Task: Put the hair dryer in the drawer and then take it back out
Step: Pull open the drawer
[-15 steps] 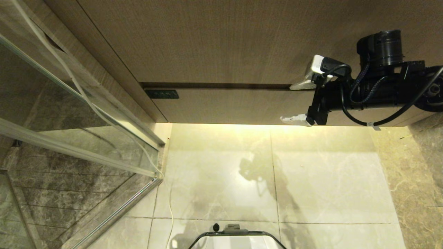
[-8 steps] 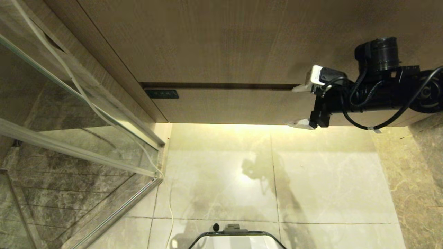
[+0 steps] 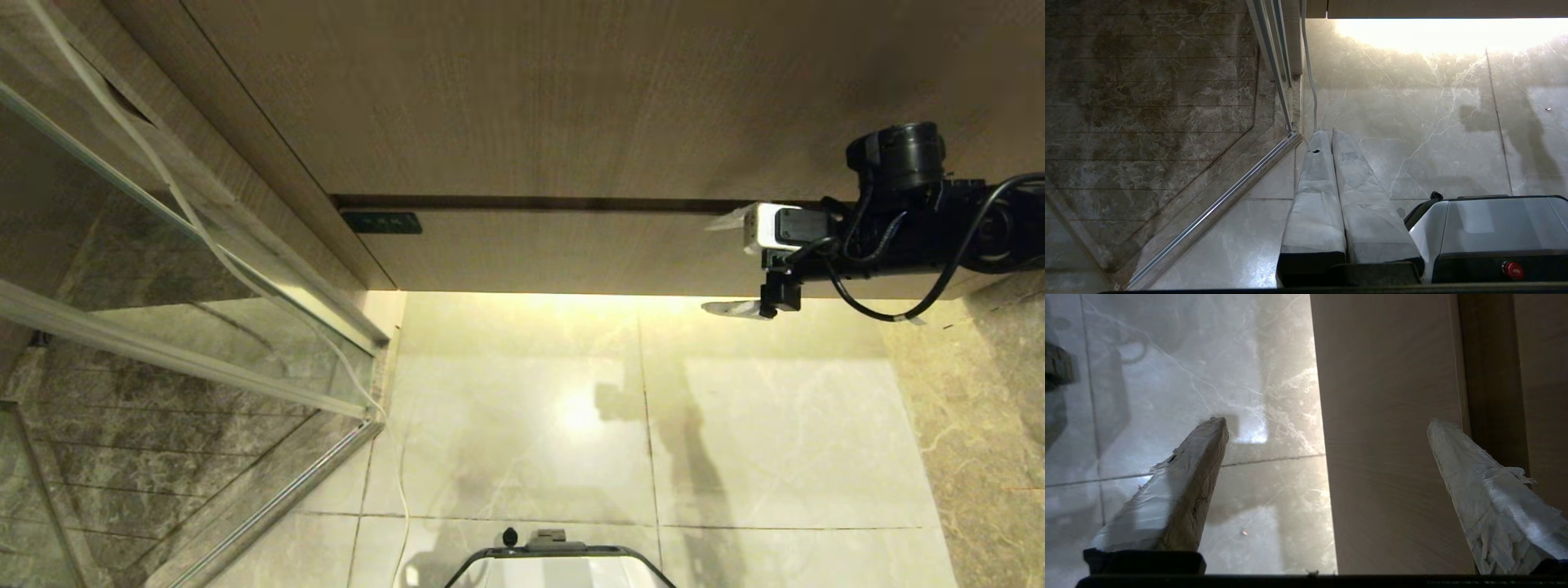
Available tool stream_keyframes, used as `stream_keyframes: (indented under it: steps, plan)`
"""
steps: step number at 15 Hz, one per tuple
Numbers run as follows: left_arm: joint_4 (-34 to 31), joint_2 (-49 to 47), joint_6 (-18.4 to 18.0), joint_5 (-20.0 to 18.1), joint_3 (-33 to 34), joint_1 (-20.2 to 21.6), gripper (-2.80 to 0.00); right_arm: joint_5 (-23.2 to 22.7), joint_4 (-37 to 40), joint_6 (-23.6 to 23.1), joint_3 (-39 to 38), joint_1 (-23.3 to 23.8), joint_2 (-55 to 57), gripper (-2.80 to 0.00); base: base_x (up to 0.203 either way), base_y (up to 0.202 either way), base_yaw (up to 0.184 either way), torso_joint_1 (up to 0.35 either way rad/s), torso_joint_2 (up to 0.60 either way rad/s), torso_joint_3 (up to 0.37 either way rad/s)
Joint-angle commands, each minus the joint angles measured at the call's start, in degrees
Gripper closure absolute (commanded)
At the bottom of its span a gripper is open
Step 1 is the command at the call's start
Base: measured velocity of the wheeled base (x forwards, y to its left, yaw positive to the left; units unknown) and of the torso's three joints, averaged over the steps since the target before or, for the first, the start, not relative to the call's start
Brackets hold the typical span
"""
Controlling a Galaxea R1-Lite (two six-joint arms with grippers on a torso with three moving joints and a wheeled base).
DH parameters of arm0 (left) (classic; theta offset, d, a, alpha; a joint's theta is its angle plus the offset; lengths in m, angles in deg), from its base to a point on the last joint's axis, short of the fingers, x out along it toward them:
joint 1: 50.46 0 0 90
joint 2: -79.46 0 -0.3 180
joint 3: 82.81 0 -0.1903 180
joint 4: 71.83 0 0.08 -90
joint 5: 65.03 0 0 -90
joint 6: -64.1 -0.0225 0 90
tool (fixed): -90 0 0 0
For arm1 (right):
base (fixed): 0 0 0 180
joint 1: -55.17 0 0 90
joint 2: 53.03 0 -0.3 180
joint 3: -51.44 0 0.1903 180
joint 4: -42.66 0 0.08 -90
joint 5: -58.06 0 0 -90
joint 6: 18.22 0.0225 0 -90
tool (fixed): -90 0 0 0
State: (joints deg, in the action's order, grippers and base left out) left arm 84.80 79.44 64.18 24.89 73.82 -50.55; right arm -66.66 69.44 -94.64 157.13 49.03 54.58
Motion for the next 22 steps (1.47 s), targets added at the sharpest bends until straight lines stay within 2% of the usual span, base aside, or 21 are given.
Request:
stream_keyframes:
  steps: [1, 6, 12, 15, 17, 20, 22]
  plan:
    - [0.0, 0.0, 0.0, 0.0, 0.0, 0.0, 0.00, -0.8, -0.1, -0.9, 2.2, 1.1, 2.2, -2.80, 0.000, 0.000, 0.000, 0.000, 0.00, 0.000]
    - [0.0, 0.1, 0.0, 0.0, 0.0, 0.0, 0.00, -0.6, 0.1, -0.9, 3.9, 3.0, 2.5, -2.80, 0.000, 0.000, 0.000, 0.000, 0.00, 0.000]
    - [0.0, 0.0, 0.0, 0.1, 0.0, 0.0, 0.00, -0.1, -0.2, 1.4, 2.6, 3.9, 0.3, -2.80, 0.000, 0.000, 0.000, 0.000, 0.00, 0.000]
    - [0.0, 0.0, 0.0, 0.0, 0.0, 0.0, 0.00, 2.8, -0.4, 1.3, 1.2, 4.7, -0.3, -2.80, 0.000, 0.000, 0.000, 0.000, 0.00, 0.000]
    - [0.0, 0.0, 0.0, 0.0, 0.0, 0.0, 0.00, 2.7, -0.6, 1.1, 1.0, 4.7, 0.2, -2.80, 0.000, 0.000, 0.000, 0.000, 0.00, 0.000]
    - [0.0, 0.0, 0.0, 0.1, 0.0, 0.0, 0.00, 3.2, -6.6, 1.7, 0.6, 4.7, 1.2, -2.80, 0.000, 0.000, 0.000, 0.000, 0.00, 0.000]
    - [0.0, 0.0, 0.0, 0.0, 0.0, 0.0, 0.00, 3.3, -7.5, 1.7, 0.9, 4.6, 1.6, -2.80, 0.000, 0.000, 0.000, 0.000, 0.00, 0.000]
